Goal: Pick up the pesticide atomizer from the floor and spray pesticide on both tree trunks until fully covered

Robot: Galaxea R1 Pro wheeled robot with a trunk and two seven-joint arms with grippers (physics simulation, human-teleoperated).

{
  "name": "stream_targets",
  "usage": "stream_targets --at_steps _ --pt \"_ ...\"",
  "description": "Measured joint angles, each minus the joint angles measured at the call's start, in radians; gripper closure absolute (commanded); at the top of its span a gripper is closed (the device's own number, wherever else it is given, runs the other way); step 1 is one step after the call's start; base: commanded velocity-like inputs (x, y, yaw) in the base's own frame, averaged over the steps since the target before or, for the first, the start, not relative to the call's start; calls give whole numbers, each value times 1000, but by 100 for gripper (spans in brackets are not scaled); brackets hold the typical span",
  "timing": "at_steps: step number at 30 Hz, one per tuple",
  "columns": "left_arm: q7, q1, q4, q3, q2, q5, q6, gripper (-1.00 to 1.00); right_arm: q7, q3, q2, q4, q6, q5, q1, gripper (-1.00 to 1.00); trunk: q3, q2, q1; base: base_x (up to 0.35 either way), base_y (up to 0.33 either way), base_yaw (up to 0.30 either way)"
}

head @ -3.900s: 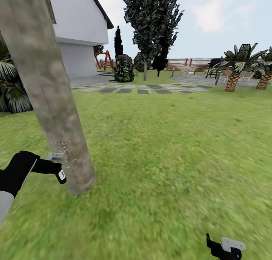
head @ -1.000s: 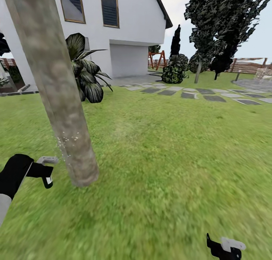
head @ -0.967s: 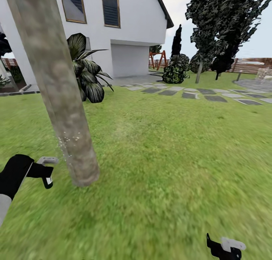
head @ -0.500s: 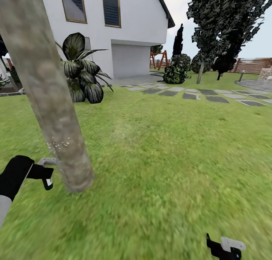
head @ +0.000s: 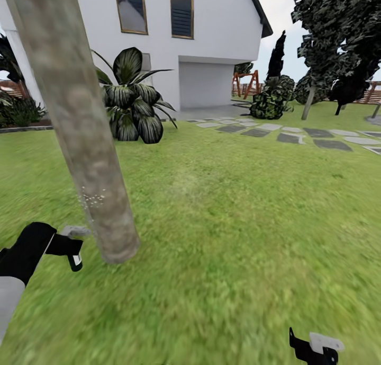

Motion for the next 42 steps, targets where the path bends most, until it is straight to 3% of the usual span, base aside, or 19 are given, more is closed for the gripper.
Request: stream_targets --at_steps 3,5,9,12,15,18,20,24,25,27,28,29,31,32,33,36,42 --pt "9 16 5 -2 -61 -4 -2 100 0 0 0 0 0 0 0 -100 0 0 0 0 -275 114" --pt "21 18 6 -1 -74 -8 -4 100 0 0 0 0 0 0 0 -100 0 0 0 27 -275 27" --pt "30 19 8 4 -74 -11 -5 100 0 0 0 0 0 0 0 -100 0 0 0 72 -275 7" --pt "51 29 9 11 -44 -17 -7 100 0 0 -1 0 0 0 0 -100 0 0 0 101 -273 1" --pt "104 36 15 14 -27 -15 -8 100 0 0 -1 0 0 0 0 -100 0 0 0 198 -197 0" --pt "153 51 49 15 -26 -6 -13 100 0 0 -1 1 0 0 0 -100 0 0 0 133 -50 0" --pt "161 65 68 15 -38 6 -15 100 0 0 -1 1 0 0 0 -100 0 0 0 27 -10 0" --pt "165 69 94 16 -114 14 -27 100 0 0 -1 1 0 0 0 -100 0 0 0 5 -2 0" --pt "166 69 95 18 -117 4 -31 100 0 0 0 1 0 0 0 -100 0 0 0 0 0 0" --pt "166 69 95 67 -110 -5 -38 100 0 0 -1 0 0 0 0 -100 0 0 0 0 0 0" --pt "166 70 96 120 -92 -9 -41 100 0 0 -1 1 0 0 0 -100 0 0 0 0 0 0" --pt "165 70 97 145 -75 -15 -44 100 0 0 0 1 0 0 0 -100 0 0 0 0 0 0" --pt "164 71 101 175 -42 -12 -75 100 0 0 0 1 0 0 0 -100 0 0 0 0 0 3" --pt "163 71 107 176 -40 -5 -83 100 0 0 0 1 0 0 0 -100 0 0 0 0 0 212" --pt "163 72 151 165 -63 4 -91 100 0 0 0 0 0 0 0 -100 0 0 0 25 0 244" --pt "164 72 172 150 -114 4 -95 100 0 0 0 0 0 0 0 -100 0 0 -1 290 0 151" --pt "165 71 171 145 -122 -11 -98 100 0 0 -1 0 0 0 0 -100 0 0 0 139 0 15"
